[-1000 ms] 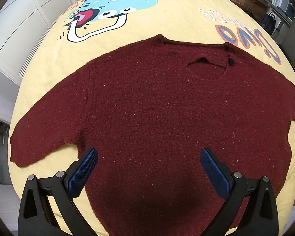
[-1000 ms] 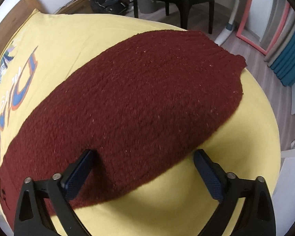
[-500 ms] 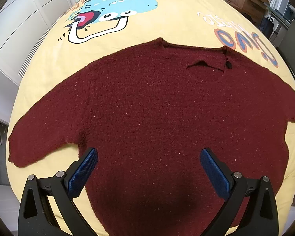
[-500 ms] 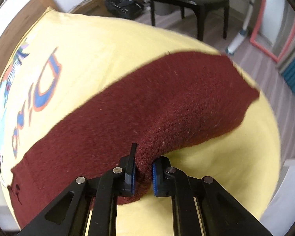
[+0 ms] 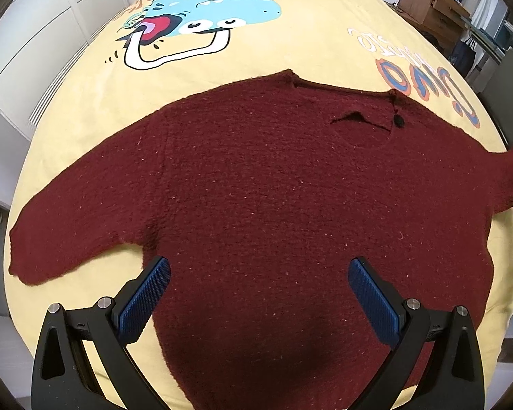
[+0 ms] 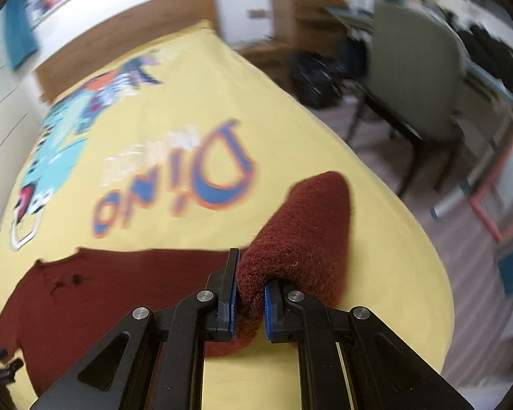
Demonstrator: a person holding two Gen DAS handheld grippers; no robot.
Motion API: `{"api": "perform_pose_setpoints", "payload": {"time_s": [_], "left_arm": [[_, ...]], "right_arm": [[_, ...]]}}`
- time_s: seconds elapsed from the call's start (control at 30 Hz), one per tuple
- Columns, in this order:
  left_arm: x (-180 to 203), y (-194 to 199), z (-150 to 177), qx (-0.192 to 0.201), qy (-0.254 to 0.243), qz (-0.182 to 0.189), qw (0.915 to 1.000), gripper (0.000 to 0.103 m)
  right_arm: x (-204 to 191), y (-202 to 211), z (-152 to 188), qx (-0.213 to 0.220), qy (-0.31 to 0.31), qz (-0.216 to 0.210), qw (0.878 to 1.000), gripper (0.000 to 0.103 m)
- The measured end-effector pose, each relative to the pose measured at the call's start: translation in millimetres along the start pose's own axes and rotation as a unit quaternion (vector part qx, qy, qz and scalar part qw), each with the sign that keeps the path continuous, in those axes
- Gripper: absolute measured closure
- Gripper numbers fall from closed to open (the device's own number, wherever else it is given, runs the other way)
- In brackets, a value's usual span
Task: Fold small clothes
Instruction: 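Fold the held sleeve across the sweater body with the right tool, then open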
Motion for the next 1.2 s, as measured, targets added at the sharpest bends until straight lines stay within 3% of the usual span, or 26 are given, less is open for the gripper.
{"api": "perform_pose_setpoints", "payload": {"time_s": [0.27, 0.37, 0.5, 0.67, 0.83, 1.07, 1.17, 1.2], "left_arm": [[-16, 4, 0, 0.009, -0.003, -0.009, 0.9999, 0.001], [-22, 2, -2, 0.006, -0.007, -0.008, 0.9999, 0.001], [-33, -1, -1, 0.001, 0.000, -0.012, 0.9999, 0.001], [-40, -3, 4, -0.004, 0.002, -0.010, 0.9999, 0.001], [-42, -6, 10, -0.012, -0.001, -0.006, 0.9999, 0.001], [-41, -7, 10, -0.016, 0.004, 0.001, 0.9999, 0.001], [-40, -6, 10, -0.016, 0.003, 0.002, 0.9999, 0.001], [-40, -5, 10, -0.016, 0.001, 0.001, 0.9999, 0.001]], "right_arm": [[-143, 29, -7, 0.014, 0.096, -0.081, 0.992, 0.092], [-197, 23, 5, -0.001, 0.133, -0.101, 0.986, 0.092], [-255, -8, 45, -0.054, 0.171, -0.119, 0.976, 0.092], [-284, -57, 125, -0.137, 0.195, -0.120, 0.964, 0.092], [-283, -83, 188, -0.199, 0.193, -0.110, 0.955, 0.091], [-278, -105, 222, -0.236, 0.196, -0.068, 0.949, 0.085], [-280, -109, 227, -0.245, 0.190, -0.071, 0.948, 0.063], [-281, -109, 229, -0.247, 0.189, -0.075, 0.948, 0.046]]}}
Point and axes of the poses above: each gripper's, at about its wrist camera, not at the fingertips, and y roughly against the way its jaws point, x to its right, z to its underside, the point moved 5 cm from there along -y, roughly the way its jaws point, and after that the axes turned 5 degrees about -y, right-handed, at the moved point
